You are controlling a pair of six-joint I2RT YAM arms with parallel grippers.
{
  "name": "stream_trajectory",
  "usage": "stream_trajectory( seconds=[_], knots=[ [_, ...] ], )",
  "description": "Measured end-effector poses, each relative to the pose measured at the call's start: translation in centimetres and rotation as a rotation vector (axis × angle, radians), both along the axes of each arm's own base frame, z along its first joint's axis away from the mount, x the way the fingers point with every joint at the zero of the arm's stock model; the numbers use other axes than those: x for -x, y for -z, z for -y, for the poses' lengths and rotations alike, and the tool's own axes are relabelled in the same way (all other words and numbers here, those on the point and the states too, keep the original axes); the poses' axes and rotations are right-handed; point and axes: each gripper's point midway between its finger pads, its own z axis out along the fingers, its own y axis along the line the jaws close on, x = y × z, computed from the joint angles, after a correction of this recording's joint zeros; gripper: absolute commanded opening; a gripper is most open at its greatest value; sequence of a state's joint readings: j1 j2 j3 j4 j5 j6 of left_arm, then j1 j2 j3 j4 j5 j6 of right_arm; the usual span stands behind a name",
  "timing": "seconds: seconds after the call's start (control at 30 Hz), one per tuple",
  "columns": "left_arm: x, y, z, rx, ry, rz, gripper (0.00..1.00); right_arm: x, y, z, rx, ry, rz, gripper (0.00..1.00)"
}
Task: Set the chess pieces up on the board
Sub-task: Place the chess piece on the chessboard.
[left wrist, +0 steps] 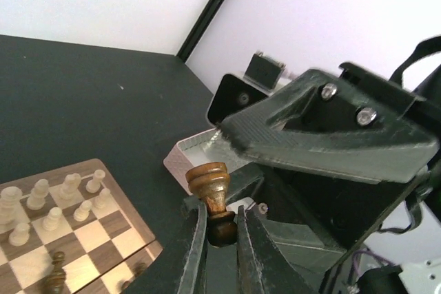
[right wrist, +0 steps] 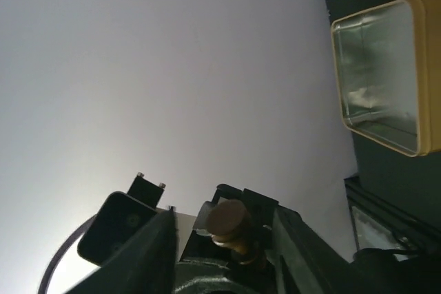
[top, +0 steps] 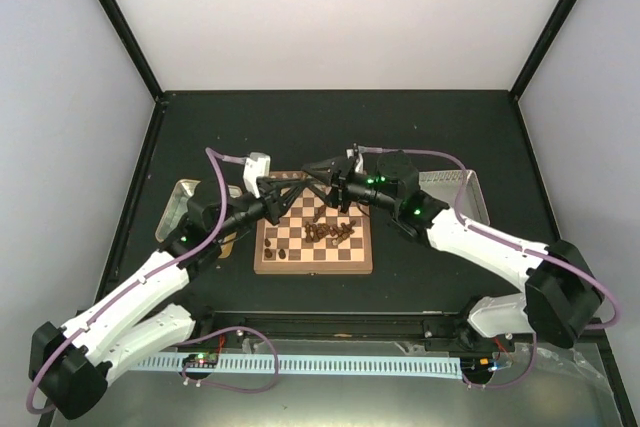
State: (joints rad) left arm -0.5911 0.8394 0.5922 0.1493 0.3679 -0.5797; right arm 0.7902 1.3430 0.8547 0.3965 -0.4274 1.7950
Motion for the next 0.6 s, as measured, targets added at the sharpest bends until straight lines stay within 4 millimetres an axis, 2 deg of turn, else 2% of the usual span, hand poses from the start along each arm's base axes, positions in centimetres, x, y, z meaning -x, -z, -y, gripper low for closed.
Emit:
stream_trajectory(
  seconds=[0.2, 0.33, 0.47, 0.6],
  knots=[
    [0.8, 0.5, 0.3, -0.077, 0.056, 0.023, 0.02, 0.1, -0.1, 0.5, 0.114, -0.048, 0.198, 0.5],
    [1.9, -0.2, 1.0, -0.11, 0.136, 0.032, 0.02, 0.0, -0.1, 1.3, 0.235, -0.087, 0.386, 0.5],
    [3.0, -1.3, 1.8, -0.124, 0.228, 0.042, 0.02, 1.2, -0.7, 2.3, 0.299, -0.13, 0.53, 0.44],
    [3.8, -1.0, 2.3, -0.144, 0.294, 0.029, 0.01, 2.7, -1.3, 2.8, 0.32, -0.185, 0.631, 0.43]
  ],
)
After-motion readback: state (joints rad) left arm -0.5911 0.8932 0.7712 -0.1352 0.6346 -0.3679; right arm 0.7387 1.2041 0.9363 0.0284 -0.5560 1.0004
